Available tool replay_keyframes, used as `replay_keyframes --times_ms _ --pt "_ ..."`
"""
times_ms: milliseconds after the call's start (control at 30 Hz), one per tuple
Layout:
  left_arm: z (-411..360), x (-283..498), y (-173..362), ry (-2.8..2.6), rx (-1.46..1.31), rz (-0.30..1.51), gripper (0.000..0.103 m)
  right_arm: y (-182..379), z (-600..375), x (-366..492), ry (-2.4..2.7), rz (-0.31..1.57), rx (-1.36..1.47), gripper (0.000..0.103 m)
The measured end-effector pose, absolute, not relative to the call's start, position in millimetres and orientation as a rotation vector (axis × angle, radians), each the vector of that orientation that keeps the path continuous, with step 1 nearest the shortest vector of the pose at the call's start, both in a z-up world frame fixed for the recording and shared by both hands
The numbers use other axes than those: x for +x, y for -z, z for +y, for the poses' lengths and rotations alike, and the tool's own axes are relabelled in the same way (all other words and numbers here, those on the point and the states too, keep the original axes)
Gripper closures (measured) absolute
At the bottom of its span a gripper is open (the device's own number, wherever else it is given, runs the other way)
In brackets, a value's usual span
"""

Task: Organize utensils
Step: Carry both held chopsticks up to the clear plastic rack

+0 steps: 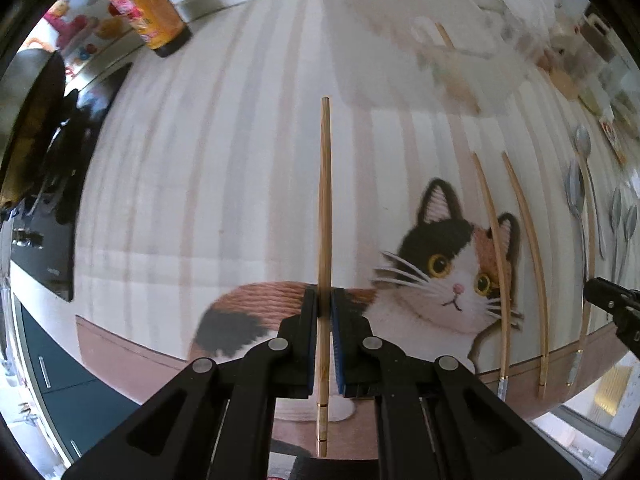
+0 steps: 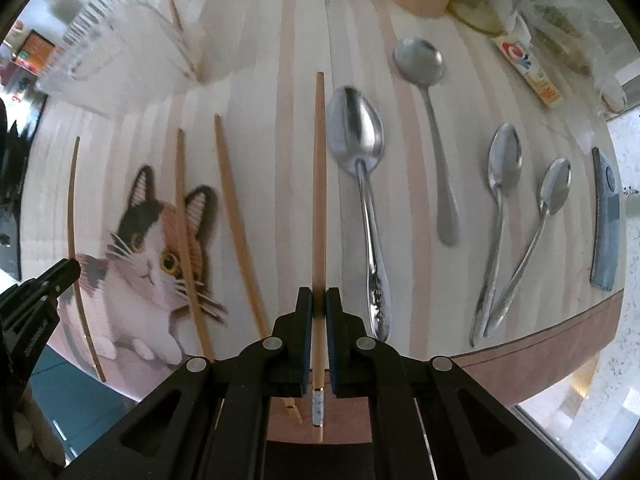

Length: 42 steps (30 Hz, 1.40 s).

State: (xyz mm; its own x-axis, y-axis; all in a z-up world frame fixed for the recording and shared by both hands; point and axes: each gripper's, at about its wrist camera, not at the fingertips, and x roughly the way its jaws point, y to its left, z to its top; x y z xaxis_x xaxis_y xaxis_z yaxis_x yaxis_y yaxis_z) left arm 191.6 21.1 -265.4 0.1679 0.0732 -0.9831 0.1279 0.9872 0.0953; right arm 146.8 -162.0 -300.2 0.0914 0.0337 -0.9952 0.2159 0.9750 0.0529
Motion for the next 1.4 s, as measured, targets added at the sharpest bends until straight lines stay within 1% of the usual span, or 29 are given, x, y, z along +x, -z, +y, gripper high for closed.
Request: replay_keyframes --times_ms 167,400,533,633,833,967,1100,1267,1400 --pt "40.3 194.1 238.5 0.011 0.118 1.361 0.098 269.9 -162.6 158.5 0.11 1.426 0.23 0.096" --pt "47.0 212.4 173.2 0.017 0.056 1.231 0.098 220.7 -173.8 184.5 0.058 1.337 0.253 0.096" --pt "43.4 222.1 136.2 0.048 0.029 1.162 0.098 191.3 -175.8 200.0 0.021 1.276 0.267 0.096" --pt "38.5 231.9 112.8 0.086 0.007 1.126 0.098 179.6 -167.4 212.4 -0.008 1.243 0.282 0.096" --pt "26.9 271.5 84.7 0.154 -0.041 1.1 0.098 152.2 -165.6 253.6 -0.063 1.199 0.323 0.096" --pt "15.9 313.0 80.2 0.196 -0.07 1.124 0.098 136.3 -159.6 294.4 -0.092 1.182 0.317 0.096" --pt "5.7 356.8 89.2 0.224 -0.102 1.186 0.098 135.1 -154.1 338.9 -0.111 1.202 0.332 0.096" --pt "-2.6 404.8 117.6 0.246 -0.127 1.289 0.098 153.6 -152.3 389.1 -0.089 1.254 0.329 0.096" --pt "-11.2 425.6 139.9 0.249 -0.097 1.346 0.098 176.9 -150.0 415.4 -0.076 1.307 0.306 0.096"
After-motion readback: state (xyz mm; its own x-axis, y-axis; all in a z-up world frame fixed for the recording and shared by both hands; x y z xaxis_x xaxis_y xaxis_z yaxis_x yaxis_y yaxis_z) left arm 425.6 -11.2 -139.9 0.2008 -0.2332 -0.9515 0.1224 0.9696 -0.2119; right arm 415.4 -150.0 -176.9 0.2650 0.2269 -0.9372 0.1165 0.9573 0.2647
